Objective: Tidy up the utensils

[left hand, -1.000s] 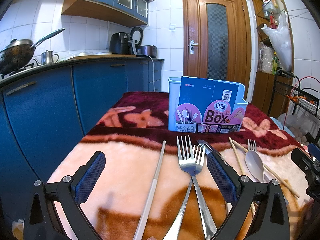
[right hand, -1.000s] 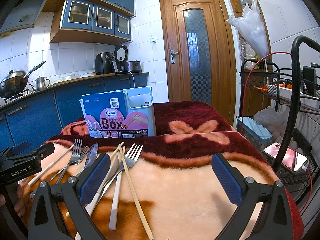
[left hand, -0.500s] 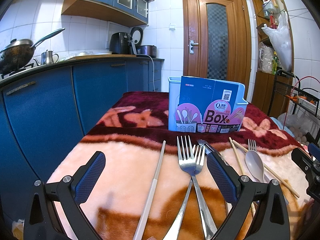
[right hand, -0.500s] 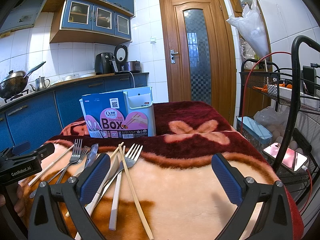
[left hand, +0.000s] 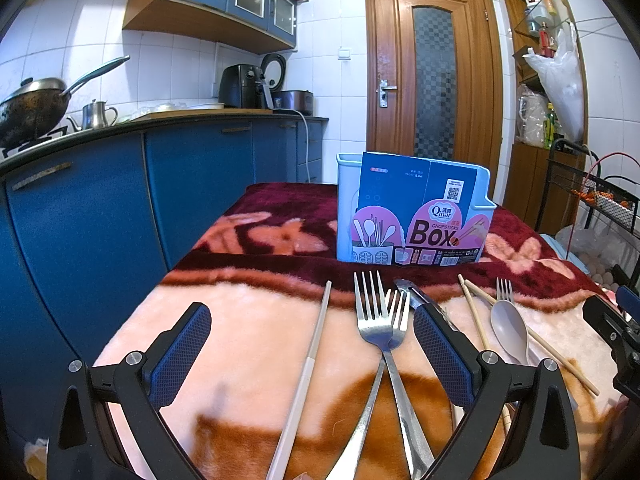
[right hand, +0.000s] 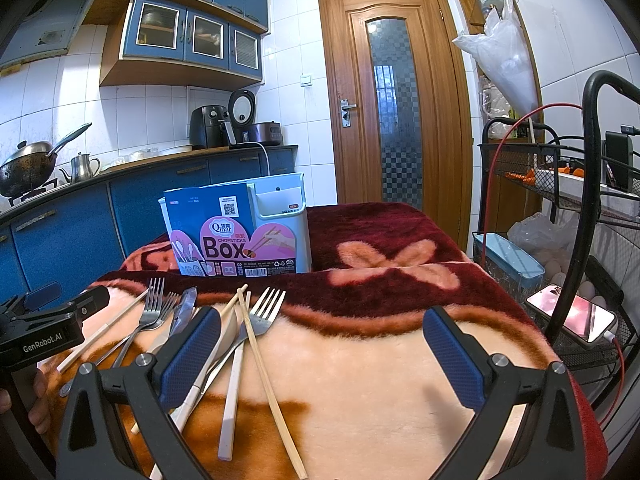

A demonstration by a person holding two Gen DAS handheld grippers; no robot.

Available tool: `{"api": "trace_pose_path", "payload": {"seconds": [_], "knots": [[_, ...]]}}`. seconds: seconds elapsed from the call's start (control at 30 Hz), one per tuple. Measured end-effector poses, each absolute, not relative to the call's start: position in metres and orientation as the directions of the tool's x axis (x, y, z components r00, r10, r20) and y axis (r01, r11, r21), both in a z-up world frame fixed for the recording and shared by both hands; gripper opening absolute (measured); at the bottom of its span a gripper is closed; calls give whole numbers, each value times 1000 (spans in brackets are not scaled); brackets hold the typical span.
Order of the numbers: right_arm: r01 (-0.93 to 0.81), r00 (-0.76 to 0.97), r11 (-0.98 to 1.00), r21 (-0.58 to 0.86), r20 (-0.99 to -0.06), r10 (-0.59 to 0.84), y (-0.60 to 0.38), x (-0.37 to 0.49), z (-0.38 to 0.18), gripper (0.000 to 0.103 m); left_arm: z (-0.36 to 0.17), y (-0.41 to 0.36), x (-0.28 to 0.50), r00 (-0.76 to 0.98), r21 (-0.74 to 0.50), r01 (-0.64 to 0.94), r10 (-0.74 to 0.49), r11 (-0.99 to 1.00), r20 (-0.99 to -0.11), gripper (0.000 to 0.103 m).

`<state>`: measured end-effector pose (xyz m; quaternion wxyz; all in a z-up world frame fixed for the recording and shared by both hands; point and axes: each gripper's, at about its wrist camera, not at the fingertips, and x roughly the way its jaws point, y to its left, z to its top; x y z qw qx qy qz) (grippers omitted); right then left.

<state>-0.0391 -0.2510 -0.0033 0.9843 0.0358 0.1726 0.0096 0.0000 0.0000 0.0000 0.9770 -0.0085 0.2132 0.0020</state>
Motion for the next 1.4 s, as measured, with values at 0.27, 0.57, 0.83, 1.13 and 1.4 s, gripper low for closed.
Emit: {"api": "trace_pose_path", "payload": {"seconds": [0.27, 0.57, 0.83, 1.13, 1.4], "knots": [[-6, 940, 997, 74, -339, 31, -251, -39, -3, 103, 0, 0, 0, 909, -16, -8, 1, 1000, -417, 101], [-7, 940, 997, 75, -340, 32, -251, -38, -4, 103, 0, 0, 0, 909, -15, -8, 1, 1000, -416, 101], [1, 933, 997, 78, -359, 28, -252, -34, -7, 103, 1, 0, 0, 904, -13, -4, -2, 1000, -427, 101], [-10, 903, 997, 77, -428, 42, -250, -25, -4, 103, 7, 3, 9, 882, -18, 24, -29, 1000, -470, 101], [-44, 860, 996, 72, -504, 75, -256, -8, 11, 103, 24, 2, 16, 864, 92, 44, 8, 995, -504, 101]]}}
